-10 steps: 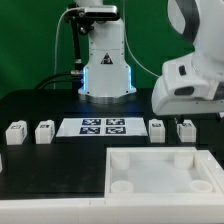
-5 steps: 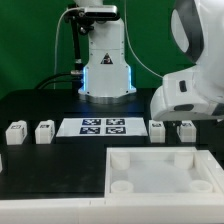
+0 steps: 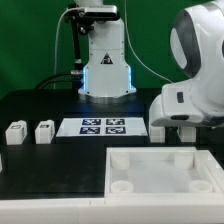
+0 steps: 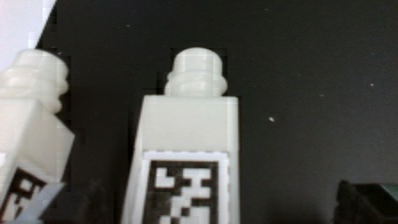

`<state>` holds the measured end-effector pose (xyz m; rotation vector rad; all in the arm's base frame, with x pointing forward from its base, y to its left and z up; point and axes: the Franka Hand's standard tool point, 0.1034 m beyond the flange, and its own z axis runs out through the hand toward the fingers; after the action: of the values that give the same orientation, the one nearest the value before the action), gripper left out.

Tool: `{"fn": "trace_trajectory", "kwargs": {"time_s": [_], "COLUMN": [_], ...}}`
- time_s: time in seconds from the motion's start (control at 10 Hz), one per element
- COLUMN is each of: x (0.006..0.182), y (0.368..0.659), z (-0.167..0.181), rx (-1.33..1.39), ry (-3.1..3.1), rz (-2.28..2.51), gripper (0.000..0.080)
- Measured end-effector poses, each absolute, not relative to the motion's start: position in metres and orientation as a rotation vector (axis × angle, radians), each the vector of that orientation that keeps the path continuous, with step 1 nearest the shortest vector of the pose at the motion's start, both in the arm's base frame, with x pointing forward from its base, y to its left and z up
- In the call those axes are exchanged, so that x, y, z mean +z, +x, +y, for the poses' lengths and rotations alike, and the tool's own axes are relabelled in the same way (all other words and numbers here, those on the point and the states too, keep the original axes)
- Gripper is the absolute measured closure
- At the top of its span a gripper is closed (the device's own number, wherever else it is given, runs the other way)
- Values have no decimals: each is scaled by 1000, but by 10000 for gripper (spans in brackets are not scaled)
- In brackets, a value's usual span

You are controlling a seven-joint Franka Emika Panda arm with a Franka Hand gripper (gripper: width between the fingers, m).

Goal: Assemble one leg

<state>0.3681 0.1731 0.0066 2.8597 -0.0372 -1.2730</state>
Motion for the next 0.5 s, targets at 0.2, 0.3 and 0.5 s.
{"fn": "trace_trajectory", "kwargs": {"time_s": [0.2, 0.3, 0.5], "x": [6, 6, 6], "y": [368, 368, 368], "z": [173, 173, 173], "rx": [-1279, -1279, -1280], "ry": [2862, 2862, 2862], "rz": [-46, -44, -44], "gripper": [182, 182, 363]}}
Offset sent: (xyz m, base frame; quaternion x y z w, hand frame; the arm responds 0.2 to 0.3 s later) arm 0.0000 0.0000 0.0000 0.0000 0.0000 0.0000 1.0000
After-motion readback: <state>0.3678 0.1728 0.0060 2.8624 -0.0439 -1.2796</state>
